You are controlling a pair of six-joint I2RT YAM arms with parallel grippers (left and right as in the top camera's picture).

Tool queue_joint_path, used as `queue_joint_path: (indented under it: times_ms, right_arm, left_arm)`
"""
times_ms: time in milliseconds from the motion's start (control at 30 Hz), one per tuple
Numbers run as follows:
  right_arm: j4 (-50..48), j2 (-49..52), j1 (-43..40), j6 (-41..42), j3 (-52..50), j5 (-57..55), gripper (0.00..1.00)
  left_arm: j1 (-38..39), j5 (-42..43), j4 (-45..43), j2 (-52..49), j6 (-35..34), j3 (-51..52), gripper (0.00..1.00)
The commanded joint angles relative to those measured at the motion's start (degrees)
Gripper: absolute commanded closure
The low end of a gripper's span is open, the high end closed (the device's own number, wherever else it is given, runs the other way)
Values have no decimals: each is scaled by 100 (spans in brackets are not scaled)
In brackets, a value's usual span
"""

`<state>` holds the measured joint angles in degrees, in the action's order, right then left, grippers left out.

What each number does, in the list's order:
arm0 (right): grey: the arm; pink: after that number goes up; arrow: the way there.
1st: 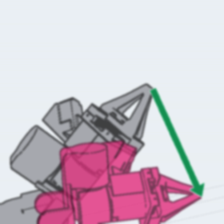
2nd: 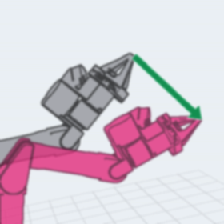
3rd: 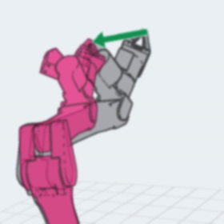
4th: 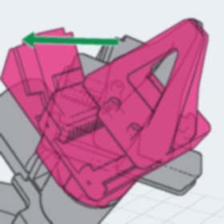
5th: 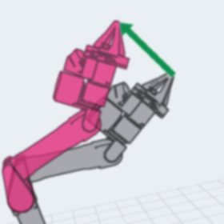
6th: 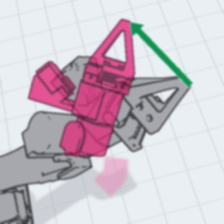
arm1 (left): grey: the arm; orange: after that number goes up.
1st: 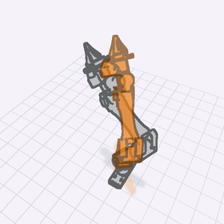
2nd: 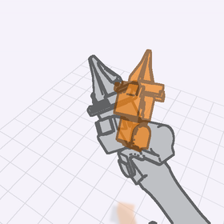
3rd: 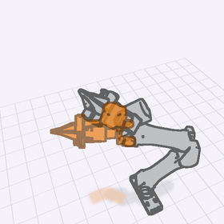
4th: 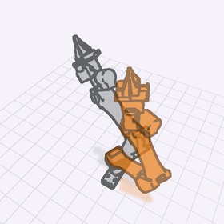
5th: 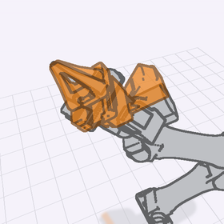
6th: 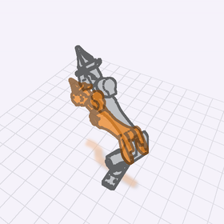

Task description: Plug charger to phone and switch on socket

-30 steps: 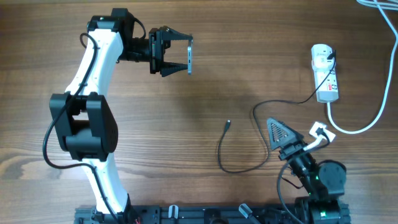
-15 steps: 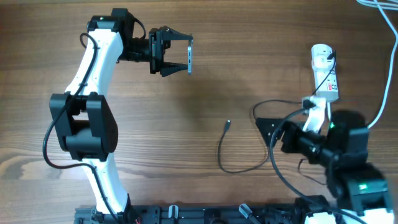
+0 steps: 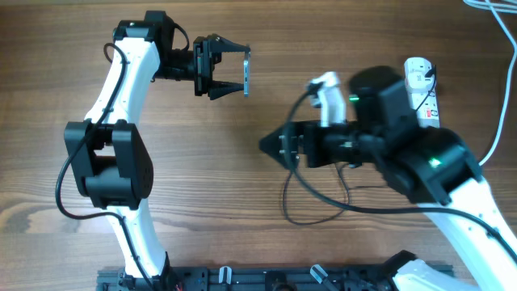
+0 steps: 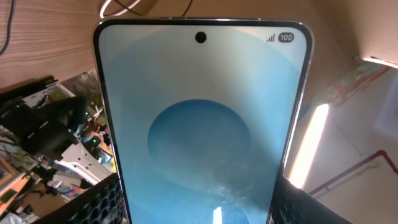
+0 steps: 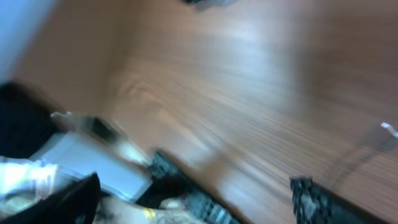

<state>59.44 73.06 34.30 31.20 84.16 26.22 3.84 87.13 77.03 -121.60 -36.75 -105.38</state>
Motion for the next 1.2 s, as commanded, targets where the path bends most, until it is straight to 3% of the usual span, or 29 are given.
queue_joint_path:
  times_ms: [0,133,300,433,633,733,800,967,1167]
  right_arm:
    - [839,1036,835,210,1567,-2540,0]
    - [960,2181,1421,343,2900,-3873,1]
    - [111,2632,1460,551,2946,-4411,1]
    - [136,2885,1460,800,2938,-4826,2]
    - [212,3099,1412,951,2935,-5038,28]
    - [293,3171,1384,826,2935,-5014,30]
    - [275,3180,1384,796,2935,-5014,43]
    - [205,3305,1384,789,2935,-5018,47]
    - [57,3314,1384,774,2935,-5062,64]
  left_arm:
    - [-9,166,15,151,44,-114,29]
    - [39,-420,13,151,44,-114,30]
    - [149,-496,13,151,44,-114,32]
    - [157,-472,17,151,44,-114,32]
    - [153,-297,15,151,26,-114,31]
    - [153,-103,15,151,28,-114,31]
    - [153,-103,15,151,26,-114,31]
    - [153,-103,15,151,28,-114,31]
    - [153,-105,-59,151,28,-114,31]
